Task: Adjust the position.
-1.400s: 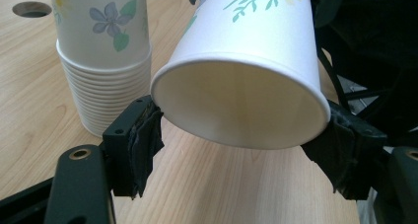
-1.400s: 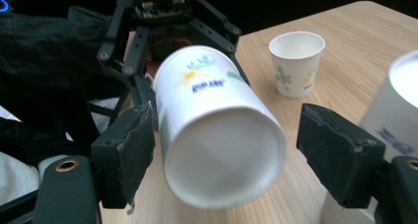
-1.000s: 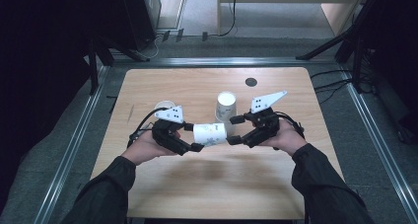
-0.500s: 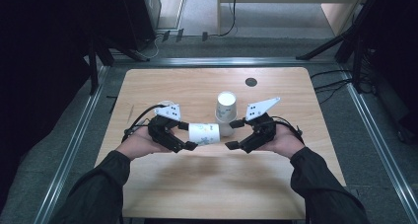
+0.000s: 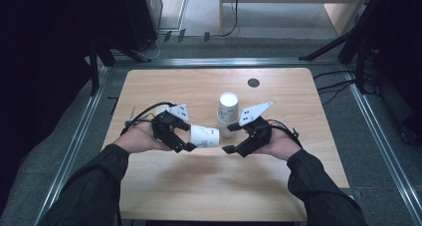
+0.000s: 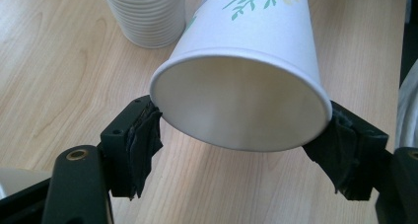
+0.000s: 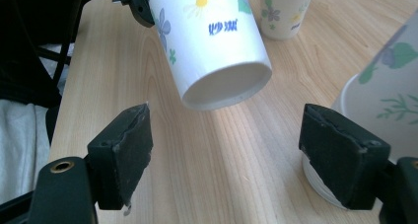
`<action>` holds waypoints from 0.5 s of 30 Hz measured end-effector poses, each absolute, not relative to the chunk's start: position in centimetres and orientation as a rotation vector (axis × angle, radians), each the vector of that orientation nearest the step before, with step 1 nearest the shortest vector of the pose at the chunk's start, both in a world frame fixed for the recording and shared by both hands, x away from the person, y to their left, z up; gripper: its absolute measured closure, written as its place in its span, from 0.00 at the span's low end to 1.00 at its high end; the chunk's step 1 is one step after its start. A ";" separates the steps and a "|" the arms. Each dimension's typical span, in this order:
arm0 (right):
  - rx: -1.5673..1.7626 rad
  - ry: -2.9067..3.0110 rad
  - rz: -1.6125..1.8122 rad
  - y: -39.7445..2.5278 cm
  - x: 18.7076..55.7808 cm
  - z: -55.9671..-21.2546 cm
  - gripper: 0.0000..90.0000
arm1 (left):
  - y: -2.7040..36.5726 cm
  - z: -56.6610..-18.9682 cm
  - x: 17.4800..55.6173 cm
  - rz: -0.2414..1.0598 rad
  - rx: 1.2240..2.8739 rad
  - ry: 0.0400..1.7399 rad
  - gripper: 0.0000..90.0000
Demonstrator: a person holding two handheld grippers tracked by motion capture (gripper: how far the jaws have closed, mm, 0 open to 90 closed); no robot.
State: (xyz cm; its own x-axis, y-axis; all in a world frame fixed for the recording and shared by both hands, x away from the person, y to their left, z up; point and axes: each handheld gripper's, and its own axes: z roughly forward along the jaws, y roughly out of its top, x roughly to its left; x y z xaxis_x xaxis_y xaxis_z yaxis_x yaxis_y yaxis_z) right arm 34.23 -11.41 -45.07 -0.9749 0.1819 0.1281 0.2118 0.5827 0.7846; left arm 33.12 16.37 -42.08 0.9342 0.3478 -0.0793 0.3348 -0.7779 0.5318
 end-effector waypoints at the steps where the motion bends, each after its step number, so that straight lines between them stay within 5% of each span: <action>1: -0.340 -2.765 -1.374 -11.3 34.2 -45.1 0.23 | 16.2 -42.1 33.1 0.023 2.542 0.479 0.27; 15: -0.292 -2.780 -1.317 -9.4 34.0 -45.9 0.23 | 14.4 -41.6 33.5 0.020 2.631 0.436 0.27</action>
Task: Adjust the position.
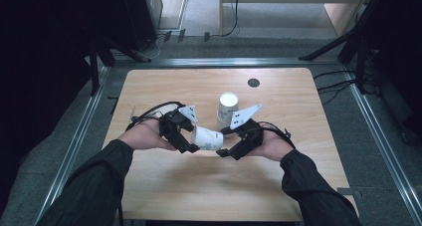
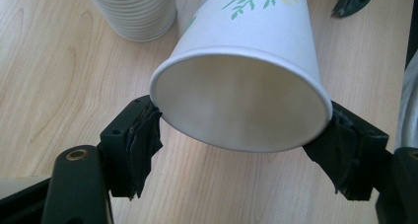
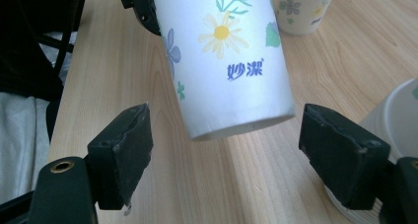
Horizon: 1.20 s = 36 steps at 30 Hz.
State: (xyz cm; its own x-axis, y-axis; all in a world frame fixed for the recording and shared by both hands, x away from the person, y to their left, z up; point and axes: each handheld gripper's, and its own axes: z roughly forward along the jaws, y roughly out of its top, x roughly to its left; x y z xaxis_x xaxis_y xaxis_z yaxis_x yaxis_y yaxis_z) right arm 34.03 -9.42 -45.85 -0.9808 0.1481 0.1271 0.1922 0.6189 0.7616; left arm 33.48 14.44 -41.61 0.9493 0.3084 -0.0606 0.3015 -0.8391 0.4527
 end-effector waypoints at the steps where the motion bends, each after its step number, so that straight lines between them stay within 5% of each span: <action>1: -0.296 -2.780 -1.315 -9.3 34.0 -45.9 0.23 | 14.3 -41.6 33.5 0.024 2.637 0.433 0.27; 25: -0.200 -2.791 -1.304 -7.3 33.8 -46.6 0.36 | 13.1 -41.5 33.2 0.002 2.675 0.351 0.26; 36: -0.214 -2.780 -1.349 -8.3 34.0 -46.0 0.36 | 14.0 -41.4 32.9 0.020 2.591 0.339 0.15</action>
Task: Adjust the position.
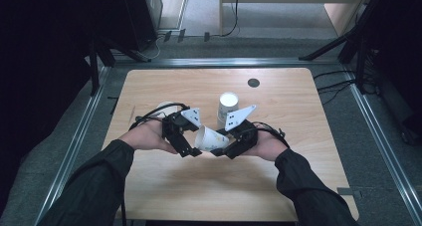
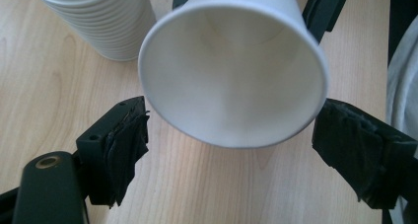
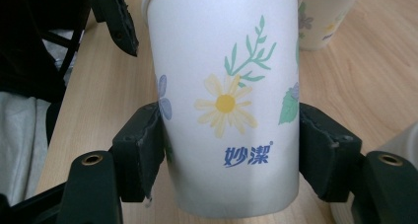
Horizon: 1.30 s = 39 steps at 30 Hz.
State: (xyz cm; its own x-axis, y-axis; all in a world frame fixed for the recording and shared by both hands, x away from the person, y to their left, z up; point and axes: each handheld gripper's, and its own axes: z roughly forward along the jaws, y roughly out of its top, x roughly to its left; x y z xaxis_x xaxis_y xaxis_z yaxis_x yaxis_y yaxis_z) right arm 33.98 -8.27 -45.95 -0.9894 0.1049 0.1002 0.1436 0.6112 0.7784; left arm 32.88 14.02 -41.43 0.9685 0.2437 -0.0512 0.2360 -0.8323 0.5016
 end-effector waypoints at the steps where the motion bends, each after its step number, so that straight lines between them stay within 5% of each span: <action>1: -0.216 -2.771 -1.354 -8.5 34.0 -45.9 0.36 | 14.2 -41.4 32.9 0.020 2.572 0.351 0.15; 19: -0.286 -2.681 -1.543 -11.2 34.0 -44.7 0.36 | 17.6 -42.0 32.4 -0.024 2.199 0.469 0.15; 39: -0.319 -2.529 -1.712 -11.9 33.5 -45.8 0.36 | 16.6 -43.1 32.1 -0.115 1.951 0.503 0.16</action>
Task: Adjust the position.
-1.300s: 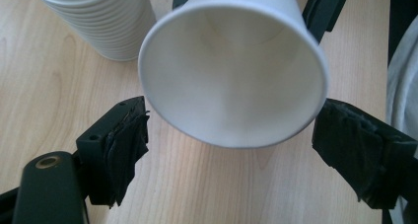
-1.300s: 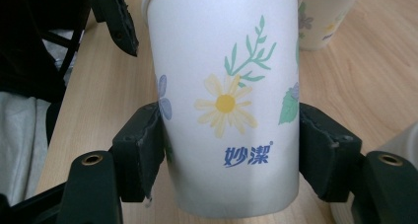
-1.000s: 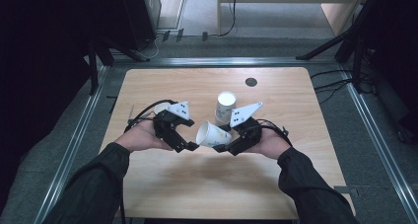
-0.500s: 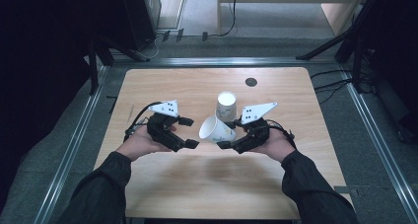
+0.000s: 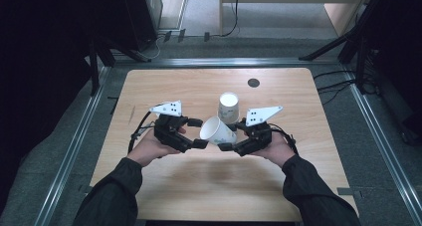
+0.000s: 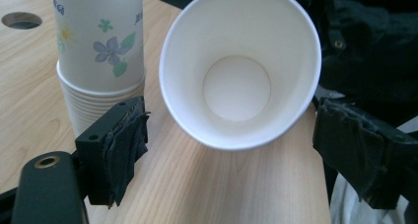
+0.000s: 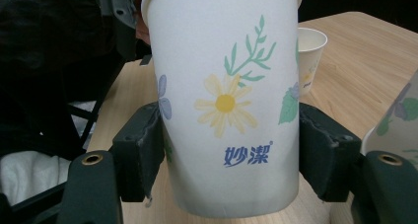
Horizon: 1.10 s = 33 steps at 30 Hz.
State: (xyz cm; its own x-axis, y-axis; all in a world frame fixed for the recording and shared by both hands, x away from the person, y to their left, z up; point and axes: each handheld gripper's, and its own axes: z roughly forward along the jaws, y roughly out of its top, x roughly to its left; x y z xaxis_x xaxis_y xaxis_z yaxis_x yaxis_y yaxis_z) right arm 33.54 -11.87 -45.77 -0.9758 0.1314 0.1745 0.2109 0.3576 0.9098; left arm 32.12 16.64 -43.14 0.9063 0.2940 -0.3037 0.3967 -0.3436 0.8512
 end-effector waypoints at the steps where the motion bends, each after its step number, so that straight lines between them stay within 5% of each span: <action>1: -0.314 -2.526 -1.711 -11.8 33.5 -45.8 0.36 | 16.6 -43.3 32.2 -0.121 1.944 0.509 0.16; 33: -0.313 -2.516 -1.673 -10.8 33.7 -46.5 0.36 | 15.6 -43.9 32.3 -0.107 1.970 0.508 0.24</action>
State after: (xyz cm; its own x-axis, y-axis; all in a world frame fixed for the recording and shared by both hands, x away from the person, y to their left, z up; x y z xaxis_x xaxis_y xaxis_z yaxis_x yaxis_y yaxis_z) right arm 33.68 -10.77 -46.49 -0.9734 0.1130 0.1990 0.2273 0.3742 0.8991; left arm 32.34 15.62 -43.94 0.9059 0.3027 -0.2962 0.3964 -0.3594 0.8448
